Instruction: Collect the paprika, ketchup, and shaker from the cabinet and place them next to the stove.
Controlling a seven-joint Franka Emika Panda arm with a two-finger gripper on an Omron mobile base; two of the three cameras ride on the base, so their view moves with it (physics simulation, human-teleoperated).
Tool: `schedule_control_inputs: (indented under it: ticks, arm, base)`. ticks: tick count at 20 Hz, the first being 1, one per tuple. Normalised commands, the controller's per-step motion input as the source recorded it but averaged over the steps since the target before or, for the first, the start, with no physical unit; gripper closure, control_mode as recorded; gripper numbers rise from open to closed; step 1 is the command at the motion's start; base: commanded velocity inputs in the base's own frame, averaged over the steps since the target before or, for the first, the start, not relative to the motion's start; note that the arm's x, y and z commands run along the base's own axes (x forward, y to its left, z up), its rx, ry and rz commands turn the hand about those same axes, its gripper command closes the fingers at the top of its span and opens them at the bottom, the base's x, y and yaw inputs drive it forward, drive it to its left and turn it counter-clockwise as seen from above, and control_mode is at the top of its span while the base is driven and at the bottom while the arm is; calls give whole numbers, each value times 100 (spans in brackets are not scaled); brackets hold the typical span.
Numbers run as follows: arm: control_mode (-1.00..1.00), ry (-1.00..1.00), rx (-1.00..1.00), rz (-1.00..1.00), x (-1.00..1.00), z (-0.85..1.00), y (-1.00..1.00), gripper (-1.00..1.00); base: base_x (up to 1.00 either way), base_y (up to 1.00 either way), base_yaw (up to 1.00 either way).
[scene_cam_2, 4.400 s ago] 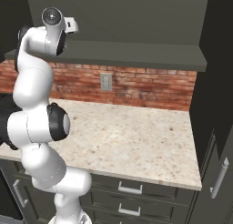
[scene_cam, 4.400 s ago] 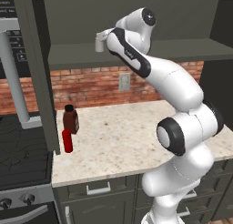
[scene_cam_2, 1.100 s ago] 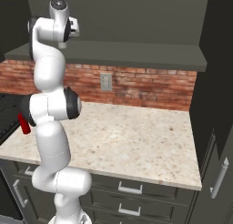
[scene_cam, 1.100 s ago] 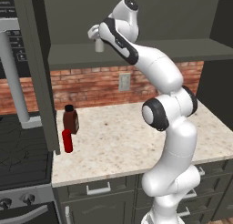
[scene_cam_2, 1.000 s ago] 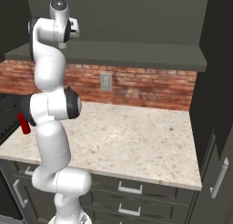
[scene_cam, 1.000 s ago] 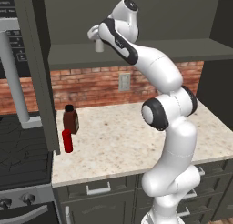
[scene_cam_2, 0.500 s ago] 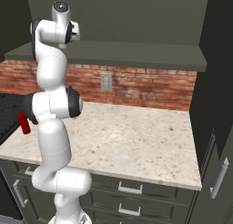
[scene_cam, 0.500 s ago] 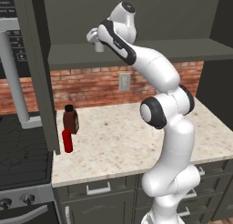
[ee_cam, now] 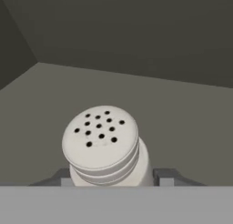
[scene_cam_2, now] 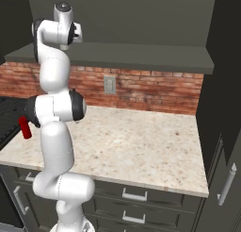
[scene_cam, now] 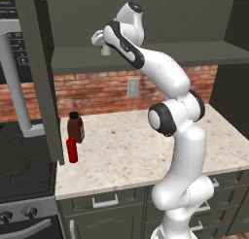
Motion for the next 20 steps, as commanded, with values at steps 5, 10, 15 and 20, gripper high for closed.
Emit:
schedule_control_inputs:
  ticks: [5, 10, 15, 20]
  arm:
    - [-100, 1, 0, 0, 0, -4, 0, 100]
    - [-100, 0, 0, 0, 0, -3, 0, 100]
    - [-100, 4, 0, 0, 0, -10, 0, 100]
    - [-100, 1, 0, 1, -3, -8, 0, 100]
  base:
    - [0, 0, 0]
    - [0, 0, 0]
    - [0, 0, 0]
    - [0, 0, 0]
